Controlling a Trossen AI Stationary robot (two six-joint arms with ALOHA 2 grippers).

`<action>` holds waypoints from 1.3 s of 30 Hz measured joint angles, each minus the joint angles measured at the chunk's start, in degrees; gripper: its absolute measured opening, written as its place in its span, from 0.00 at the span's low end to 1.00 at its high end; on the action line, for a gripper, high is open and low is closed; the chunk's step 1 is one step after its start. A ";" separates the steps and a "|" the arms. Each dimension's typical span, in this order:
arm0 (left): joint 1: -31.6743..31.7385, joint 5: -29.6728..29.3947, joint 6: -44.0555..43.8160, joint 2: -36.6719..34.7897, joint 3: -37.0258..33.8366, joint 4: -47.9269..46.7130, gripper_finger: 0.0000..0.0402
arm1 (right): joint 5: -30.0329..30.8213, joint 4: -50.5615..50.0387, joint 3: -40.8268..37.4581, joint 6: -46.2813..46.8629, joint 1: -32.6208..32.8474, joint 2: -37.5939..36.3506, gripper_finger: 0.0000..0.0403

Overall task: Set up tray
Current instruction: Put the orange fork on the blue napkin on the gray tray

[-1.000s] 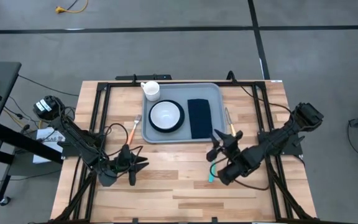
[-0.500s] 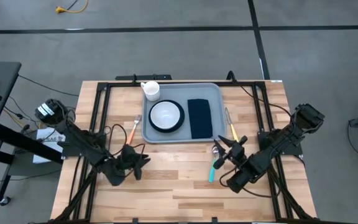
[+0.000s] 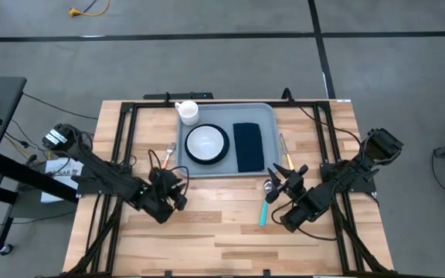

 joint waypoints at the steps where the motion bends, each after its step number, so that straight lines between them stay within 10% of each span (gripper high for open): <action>1: -0.01 -0.71 -0.91 0.00 2.30 -5.25 0.25 | 0.02 0.00 0.00 -0.06 0.00 0.00 0.29; 12: 0.95 0.53 -15.95 0.00 7.46 -37.13 0.25 | -0.02 0.00 0.00 -0.13 0.00 0.00 0.29; 39: 11.66 13.84 -10.72 0.02 -4.97 -21.10 0.46 | -0.02 0.22 0.00 -0.13 0.00 0.00 0.29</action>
